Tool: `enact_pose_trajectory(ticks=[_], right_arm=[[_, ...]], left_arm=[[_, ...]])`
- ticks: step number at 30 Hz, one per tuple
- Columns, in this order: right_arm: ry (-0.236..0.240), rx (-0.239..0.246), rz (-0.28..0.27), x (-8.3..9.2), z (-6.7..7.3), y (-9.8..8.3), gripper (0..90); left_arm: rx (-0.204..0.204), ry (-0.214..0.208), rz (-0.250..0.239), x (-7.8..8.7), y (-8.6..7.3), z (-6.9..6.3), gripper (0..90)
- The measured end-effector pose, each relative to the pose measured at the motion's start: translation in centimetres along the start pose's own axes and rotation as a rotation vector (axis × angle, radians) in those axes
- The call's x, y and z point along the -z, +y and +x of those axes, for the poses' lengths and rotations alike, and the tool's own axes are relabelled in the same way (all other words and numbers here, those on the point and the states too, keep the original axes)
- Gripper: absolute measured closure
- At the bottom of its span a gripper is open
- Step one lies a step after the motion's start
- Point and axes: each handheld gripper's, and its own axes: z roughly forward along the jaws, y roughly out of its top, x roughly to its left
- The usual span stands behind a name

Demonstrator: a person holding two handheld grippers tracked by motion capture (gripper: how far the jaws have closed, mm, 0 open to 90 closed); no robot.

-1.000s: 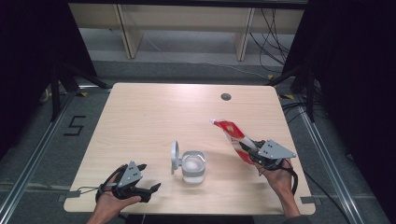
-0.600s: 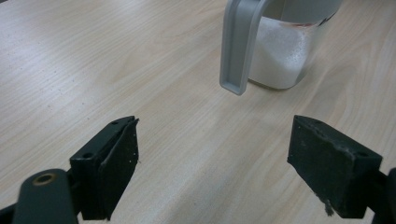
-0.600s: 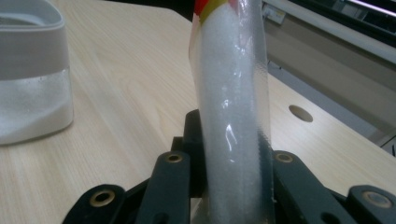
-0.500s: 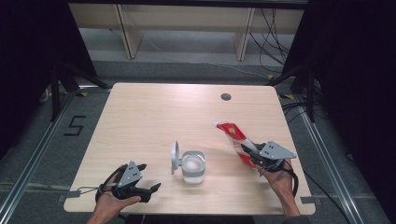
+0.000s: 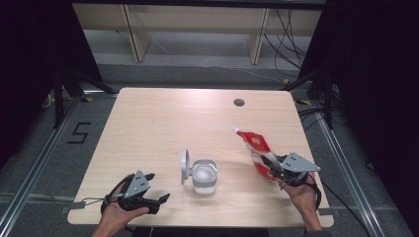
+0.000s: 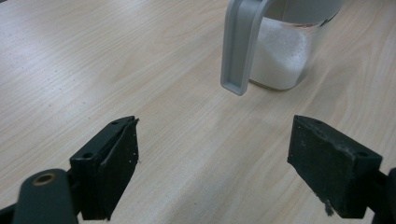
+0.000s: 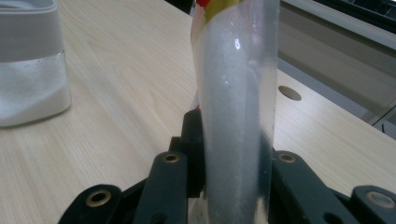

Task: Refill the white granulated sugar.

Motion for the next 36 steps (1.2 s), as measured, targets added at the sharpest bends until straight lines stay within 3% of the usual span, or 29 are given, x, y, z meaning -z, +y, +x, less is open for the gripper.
enact_pose_trajectory(ticks=[4, 5, 13, 14, 16, 19, 20, 22, 25, 27, 29, 30, 33, 35, 36], right_arm=[[0.013, -0.029, 0.026, 0.7, 0.3, -0.1, 75.7], [0.023, -0.031, 0.030, 0.8, 0.2, -0.1, 75.7], [-0.015, -0.054, 0.023, 1.5, 0.4, -0.3, 75.5], [-0.003, -0.050, 0.037, 1.7, 0.3, -0.3, 75.5], [-0.004, -0.053, 0.033, 1.8, 0.2, -0.4, 75.2], [-0.019, -0.086, 0.037, 2.2, 0.0, -0.6, 75.0], [-0.028, -0.117, 0.041, 2.3, 0.2, -0.7, 74.9], [-0.036, -0.113, 0.026, 2.4, 0.1, -0.8, 74.8], [-0.021, -0.112, 0.042, 2.9, -0.1, -1.0, 74.5], [-0.022, -0.141, 0.049, 3.3, 0.0, -1.2, 74.4], [-0.024, -0.142, 0.041, 3.5, -0.2, -1.5, 74.2], [-0.028, -0.188, 0.052, 3.7, 0.1, -1.6, 74.0], [-0.034, -0.172, 0.052, 4.1, -0.3, -2.0, 73.4], [-0.041, -0.219, 0.063, 4.4, -0.1, -2.1, 72.1], [-0.035, -0.213, 0.065, 4.5, -0.3, -2.2, 71.4]], left_arm=[[0.003, -0.002, -0.010, -0.1, 0.0, 0.0, 15.8], [-0.012, 0.002, -0.003, -0.1, 0.0, 0.0, 15.8], [0.005, 0.000, -0.010, -0.1, 0.0, -0.1, 15.8], [0.013, -0.004, -0.009, -0.1, 0.0, -0.1, 15.8], [-0.004, 0.000, -0.008, -0.1, 0.0, 0.0, 15.8], [0.014, -0.003, -0.009, -0.2, 0.0, -0.1, 15.8], [-0.002, -0.008, 0.010, -0.1, 0.0, 0.0, 15.8], [0.003, 0.001, -0.009, -0.2, 0.0, -0.1, 15.8], [-0.009, 0.002, 0.003, -0.1, 0.0, 0.0, 15.8], [0.016, -0.004, -0.008, -0.2, -0.1, -0.1, 15.8], [-0.002, 0.007, -0.002, -0.1, 0.0, -0.1, 15.8], [-0.006, 0.006, -0.005, -0.2, 0.0, 0.0, 15.8], [0.010, 0.003, -0.008, -0.2, 0.0, -0.2, 15.8], [0.009, 0.004, -0.008, -0.2, 0.0, -0.2, 15.8], [0.010, 0.004, -0.008, -0.2, 0.0, -0.2, 15.8]])
